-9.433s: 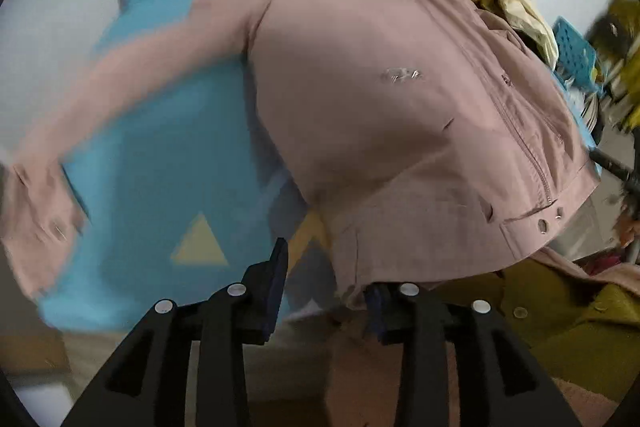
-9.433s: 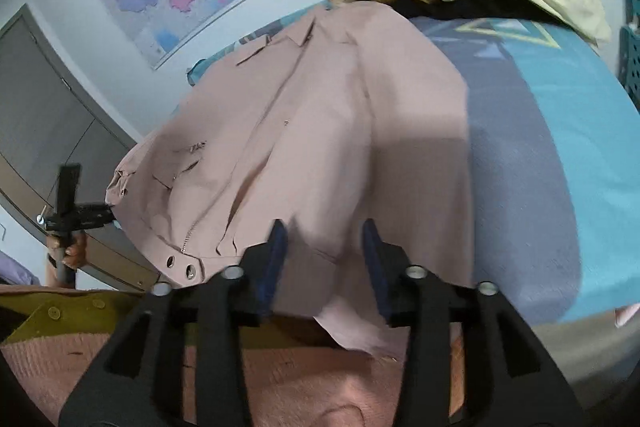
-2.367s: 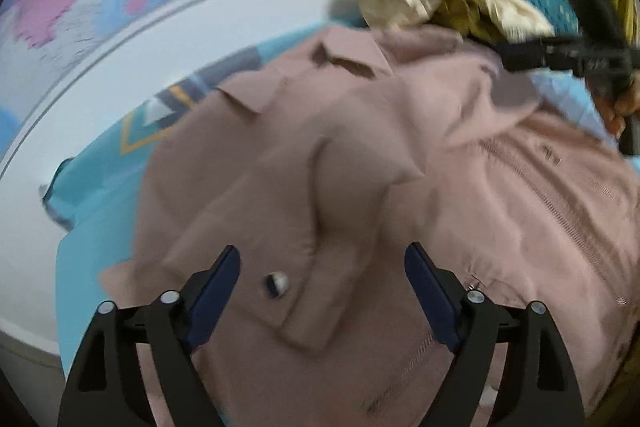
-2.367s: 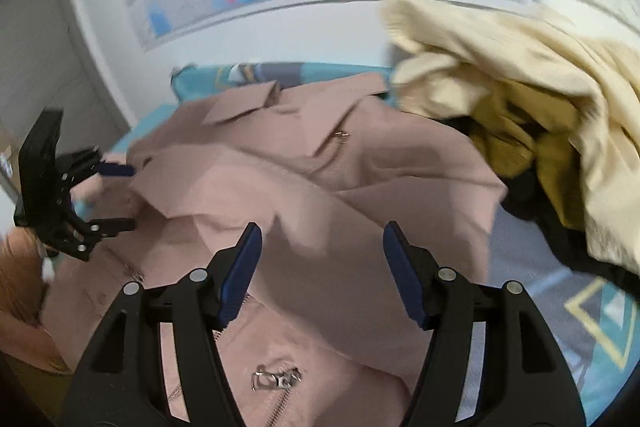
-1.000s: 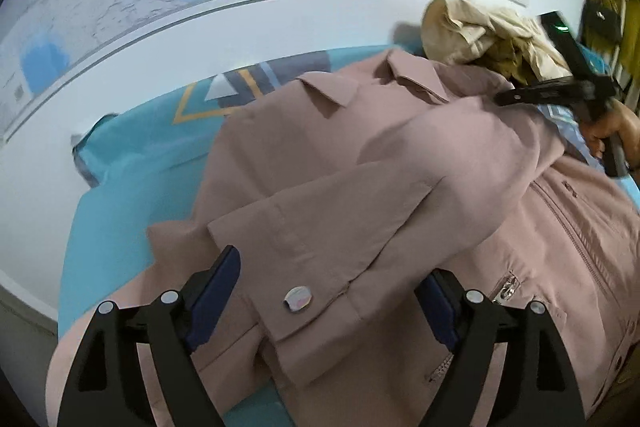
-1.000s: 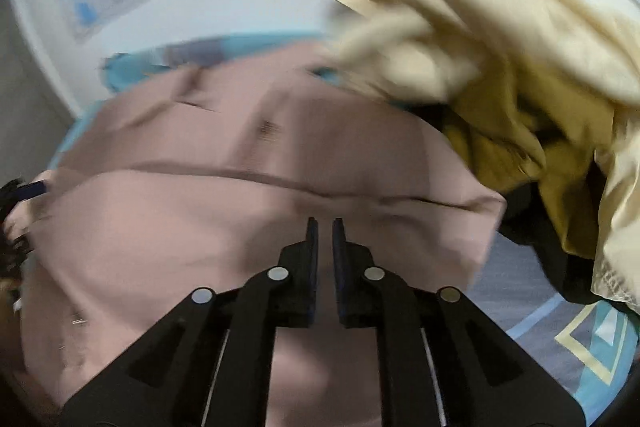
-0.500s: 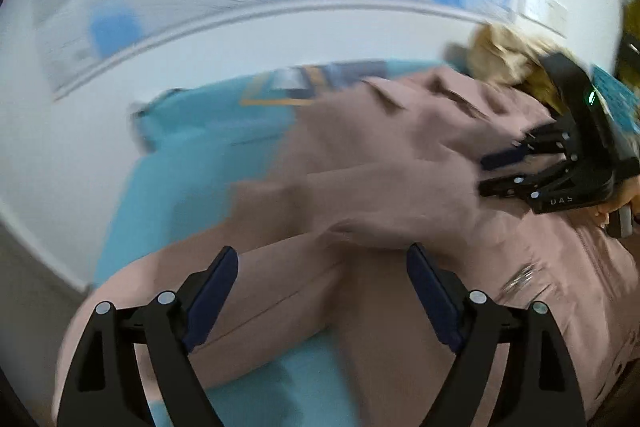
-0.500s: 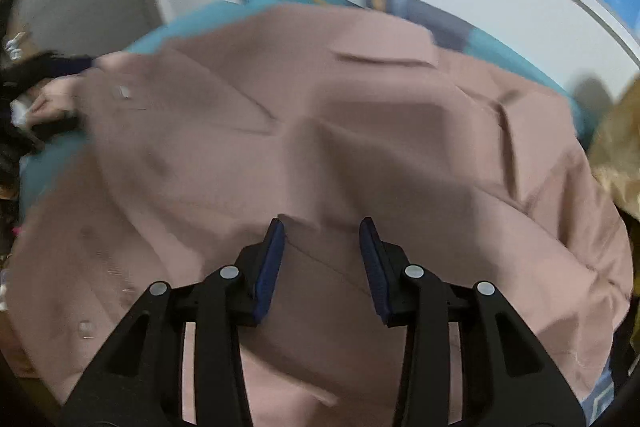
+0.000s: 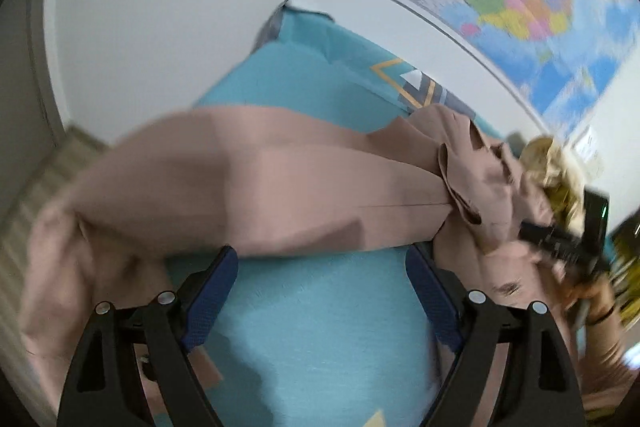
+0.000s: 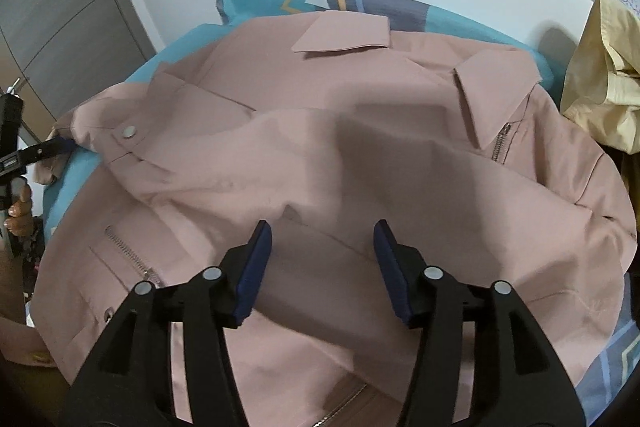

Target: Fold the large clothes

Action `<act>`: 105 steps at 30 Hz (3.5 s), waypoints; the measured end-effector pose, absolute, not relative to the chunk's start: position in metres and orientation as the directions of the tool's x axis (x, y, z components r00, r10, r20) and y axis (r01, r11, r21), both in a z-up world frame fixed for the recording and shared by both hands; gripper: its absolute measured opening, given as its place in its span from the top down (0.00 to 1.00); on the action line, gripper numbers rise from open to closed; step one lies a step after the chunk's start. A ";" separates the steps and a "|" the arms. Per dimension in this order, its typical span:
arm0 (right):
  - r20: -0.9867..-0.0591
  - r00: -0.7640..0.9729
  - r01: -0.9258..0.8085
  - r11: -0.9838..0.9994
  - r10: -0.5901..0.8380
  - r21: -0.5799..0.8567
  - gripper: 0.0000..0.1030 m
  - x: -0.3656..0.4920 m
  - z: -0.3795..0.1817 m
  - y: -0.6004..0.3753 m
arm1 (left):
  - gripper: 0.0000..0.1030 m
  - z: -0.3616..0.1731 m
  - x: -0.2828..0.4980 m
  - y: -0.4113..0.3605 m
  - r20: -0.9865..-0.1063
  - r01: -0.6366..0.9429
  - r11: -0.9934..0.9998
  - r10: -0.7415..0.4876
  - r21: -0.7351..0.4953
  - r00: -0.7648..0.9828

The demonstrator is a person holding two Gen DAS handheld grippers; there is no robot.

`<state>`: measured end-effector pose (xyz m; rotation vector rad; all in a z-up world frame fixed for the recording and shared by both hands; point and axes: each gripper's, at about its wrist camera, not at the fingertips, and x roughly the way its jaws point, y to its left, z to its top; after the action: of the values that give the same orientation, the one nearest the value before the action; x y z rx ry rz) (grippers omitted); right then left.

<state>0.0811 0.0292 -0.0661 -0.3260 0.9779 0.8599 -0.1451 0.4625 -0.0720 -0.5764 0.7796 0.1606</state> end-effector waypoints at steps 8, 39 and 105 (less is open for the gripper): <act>-0.818 0.251 -0.767 0.622 0.518 0.158 0.44 0.070 -0.068 0.028 | 0.19 -0.078 -0.142 0.492 -0.613 -0.447 0.653 -0.034 -0.612 0.789; -0.722 0.361 -0.617 0.732 0.590 0.290 0.38 0.048 -0.035 -0.093 | 0.47 -0.060 0.043 0.180 -0.795 0.273 0.961 -0.141 0.032 0.590; -0.705 0.462 -0.428 0.832 0.538 0.355 0.82 0.114 -0.050 -0.147 | 0.15 -0.058 0.006 0.275 -0.728 0.138 0.989 -0.129 -0.048 0.674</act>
<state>0.1138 -0.1472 -0.0499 0.1338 0.9145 0.5959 0.0062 0.2754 -0.0576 0.0117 0.8180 -0.1503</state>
